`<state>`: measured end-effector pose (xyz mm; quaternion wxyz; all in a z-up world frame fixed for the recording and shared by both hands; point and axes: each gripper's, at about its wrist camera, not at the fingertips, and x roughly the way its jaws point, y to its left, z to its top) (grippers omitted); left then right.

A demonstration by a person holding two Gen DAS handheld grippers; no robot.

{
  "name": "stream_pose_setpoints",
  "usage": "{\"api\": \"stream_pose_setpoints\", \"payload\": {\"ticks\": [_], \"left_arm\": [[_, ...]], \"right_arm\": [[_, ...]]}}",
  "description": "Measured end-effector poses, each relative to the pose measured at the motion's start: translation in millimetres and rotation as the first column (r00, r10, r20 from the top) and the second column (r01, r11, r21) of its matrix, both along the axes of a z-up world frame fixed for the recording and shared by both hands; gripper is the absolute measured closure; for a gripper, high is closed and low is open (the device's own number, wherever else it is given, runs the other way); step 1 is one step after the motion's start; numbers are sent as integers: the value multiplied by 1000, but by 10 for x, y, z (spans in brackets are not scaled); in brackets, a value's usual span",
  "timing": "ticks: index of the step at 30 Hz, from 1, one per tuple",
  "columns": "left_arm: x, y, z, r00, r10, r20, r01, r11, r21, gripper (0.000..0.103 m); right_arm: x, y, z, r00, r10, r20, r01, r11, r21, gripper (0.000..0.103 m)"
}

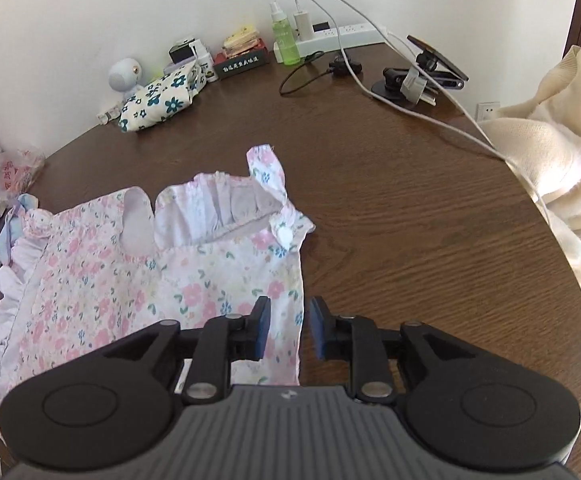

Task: Fold clothes
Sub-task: 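Grasp the skirt ruffle with the left tool while the right tool releases the sleeve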

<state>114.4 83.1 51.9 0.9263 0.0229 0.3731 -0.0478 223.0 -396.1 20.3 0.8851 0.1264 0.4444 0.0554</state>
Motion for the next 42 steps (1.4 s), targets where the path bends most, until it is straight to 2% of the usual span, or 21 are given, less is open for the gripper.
{"api": "stream_pose_setpoints", "payload": {"ticks": [1,3,4,6,8,11,14,16,17,18,21,25,30,32,34,35,36,37,42], "left_arm": [[84,47,86,1000,4,13,-4,1000,1,48],[314,98,185,1000,7,19,-8,1000,27,47],[458,105,199,1000,6,11,-7,999,51,47],[789,140,135,999,-3,-36,5,998,65,47],[1142,193,12,995,-11,-95,14,999,33,47],[1572,270,-182,988,26,-151,-23,1000,18,47],[1875,337,-351,981,61,-184,-58,998,22,47],[1999,366,-426,977,78,-197,-74,997,28,47],[2038,378,-454,976,84,-203,-79,996,33,48],[2072,391,-491,973,91,-210,-84,996,41,53],[2091,388,-523,979,89,-186,-76,994,79,99],[2051,349,-531,982,99,-158,-75,986,150,100],[2016,355,-537,980,146,-136,-124,980,157,100],[2003,346,-538,980,148,-132,-127,979,157,99],[1987,361,-523,979,150,-135,-132,982,134,91],[1967,366,-496,981,148,-127,-131,983,129,89],[1946,371,-469,982,145,-119,-130,984,124,88],[1925,376,-441,984,142,-111,-129,984,120,88],[1819,388,-303,991,119,-68,-112,989,98,81]], "right_arm": [[81,-10,-12,1000,-1,-5,1,1000,-2,75],[243,-30,-37,1000,-2,-15,2,1000,-5,61],[314,-35,-52,1000,-3,-19,3,1000,-5,60],[405,-12,-102,1000,-3,-29,3,1000,-1,54],[496,12,-152,999,-3,-39,3,1000,3,49],[597,62,-196,999,5,-44,-5,1000,-2,48],[626,120,-200,999,21,-39,-21,1000,-7,50],[631,157,-198,999,29,-37,-29,1000,-8,63],[633,176,-197,999,33,-36,-33,999,-9,77],[636,194,-196,999,37,-35,-38,999,-9,87],[643,250,-192,998,50,-31,-50,999,-11,97],[598,277,-139,999,40,-14,-41,995,-92,100],[570,268,-149,999,29,-14,-31,977,-209,101],[572,273,-148,999,32,-16,-35,981,-190,100],[577,265,-143,999,35,-24,-38,989,-142,94],[572,260,-134,999,36,-24,-39,992,-119,82],[548,253,-109,999,35,-15,-36,994,-98,65],[523,248,-82,999,34,-5,-34,996,-84,62],[369,243,48,999,29,45,-24,994,-111,64]]}}
